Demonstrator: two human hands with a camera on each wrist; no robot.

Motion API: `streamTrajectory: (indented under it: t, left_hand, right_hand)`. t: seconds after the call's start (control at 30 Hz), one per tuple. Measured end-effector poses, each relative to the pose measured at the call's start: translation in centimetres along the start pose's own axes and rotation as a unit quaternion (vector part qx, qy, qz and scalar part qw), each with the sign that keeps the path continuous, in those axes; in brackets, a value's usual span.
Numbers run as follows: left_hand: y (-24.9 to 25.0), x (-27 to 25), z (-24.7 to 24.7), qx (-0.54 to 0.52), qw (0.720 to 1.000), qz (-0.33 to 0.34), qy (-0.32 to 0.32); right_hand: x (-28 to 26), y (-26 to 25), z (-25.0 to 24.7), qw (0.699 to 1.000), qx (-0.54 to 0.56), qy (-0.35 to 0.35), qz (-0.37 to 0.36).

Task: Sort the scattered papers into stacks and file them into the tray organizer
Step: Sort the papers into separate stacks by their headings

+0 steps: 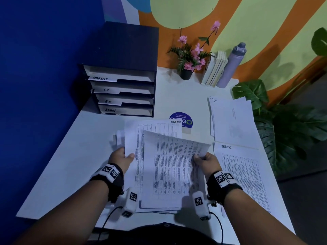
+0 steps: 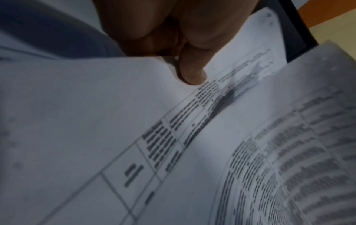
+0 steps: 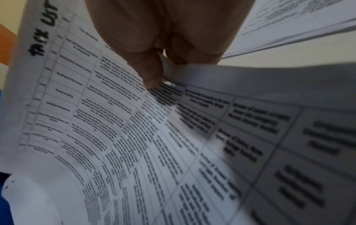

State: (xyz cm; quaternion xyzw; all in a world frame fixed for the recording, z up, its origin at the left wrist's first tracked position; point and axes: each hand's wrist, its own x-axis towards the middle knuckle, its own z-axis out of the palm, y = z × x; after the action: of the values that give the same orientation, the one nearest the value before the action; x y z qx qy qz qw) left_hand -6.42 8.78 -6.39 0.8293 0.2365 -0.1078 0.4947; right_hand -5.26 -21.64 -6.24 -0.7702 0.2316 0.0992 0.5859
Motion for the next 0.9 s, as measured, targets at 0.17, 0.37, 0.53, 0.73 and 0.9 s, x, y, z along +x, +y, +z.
streamTrajectory:
  t: [0.17,0.37,0.53,0.73,0.9]
  left_hand:
    - [0.5,-0.7,1.0,-0.039,0.999,0.015,-0.033]
    - [-0.1,0.6,1.3,0.070,0.997,-0.008,0.041]
    - [-2.8,1.4,-0.6,0.250,0.960,-0.110,0.063]
    - [-4.3,1.4,-1.3,0.186,0.978,-0.013,0.091]
    - [-2.6,0.6,-1.3,0.026,0.989,0.007,0.149]
  right_hand:
    - [0.4,-0.6,0.5,0.998,-0.045,-0.005,-0.037]
    - [0.4,-0.7,0.8,0.992,-0.121,0.018,-0.041]
    - [0.1,0.3,0.7,0.986,-0.165,0.004,-0.033]
    - [-0.3,0.6,1.1,0.994,-0.101,-0.036,-0.010]
    - [-0.2,0.1,1.5,0.995,-0.076,-0.063,-0.024]
